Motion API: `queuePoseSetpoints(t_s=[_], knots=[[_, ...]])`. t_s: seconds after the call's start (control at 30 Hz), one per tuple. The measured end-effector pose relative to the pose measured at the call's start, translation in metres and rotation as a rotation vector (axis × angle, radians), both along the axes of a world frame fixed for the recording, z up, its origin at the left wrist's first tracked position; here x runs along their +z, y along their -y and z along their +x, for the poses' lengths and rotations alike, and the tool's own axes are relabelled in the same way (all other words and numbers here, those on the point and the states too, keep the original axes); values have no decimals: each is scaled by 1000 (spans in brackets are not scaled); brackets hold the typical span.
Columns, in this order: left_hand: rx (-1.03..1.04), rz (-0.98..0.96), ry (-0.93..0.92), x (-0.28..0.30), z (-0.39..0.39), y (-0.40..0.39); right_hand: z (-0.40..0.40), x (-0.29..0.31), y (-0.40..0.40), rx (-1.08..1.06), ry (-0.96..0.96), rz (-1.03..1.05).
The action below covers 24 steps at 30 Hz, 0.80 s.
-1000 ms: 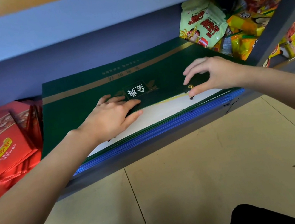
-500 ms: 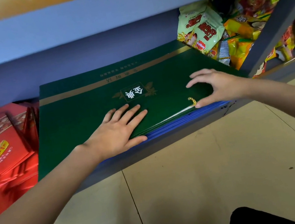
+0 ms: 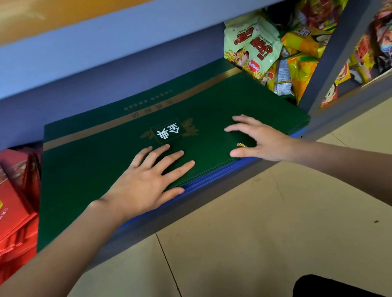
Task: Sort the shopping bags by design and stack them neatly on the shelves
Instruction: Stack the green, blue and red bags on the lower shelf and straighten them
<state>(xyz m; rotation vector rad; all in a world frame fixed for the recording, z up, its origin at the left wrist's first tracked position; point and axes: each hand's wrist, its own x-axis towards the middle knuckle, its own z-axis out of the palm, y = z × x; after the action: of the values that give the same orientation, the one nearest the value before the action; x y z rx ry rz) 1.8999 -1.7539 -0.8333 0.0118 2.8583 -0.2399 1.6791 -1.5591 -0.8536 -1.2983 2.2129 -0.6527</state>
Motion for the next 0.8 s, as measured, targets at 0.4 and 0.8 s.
queuePoseSetpoints(t_s=[0.4, 0.8], knots=[[135, 295, -197, 7, -52, -50, -49, 66, -35, 35, -176, 277], [61, 273, -191, -1, -157, -119, -73, 35, -111, -264, -504, 182]])
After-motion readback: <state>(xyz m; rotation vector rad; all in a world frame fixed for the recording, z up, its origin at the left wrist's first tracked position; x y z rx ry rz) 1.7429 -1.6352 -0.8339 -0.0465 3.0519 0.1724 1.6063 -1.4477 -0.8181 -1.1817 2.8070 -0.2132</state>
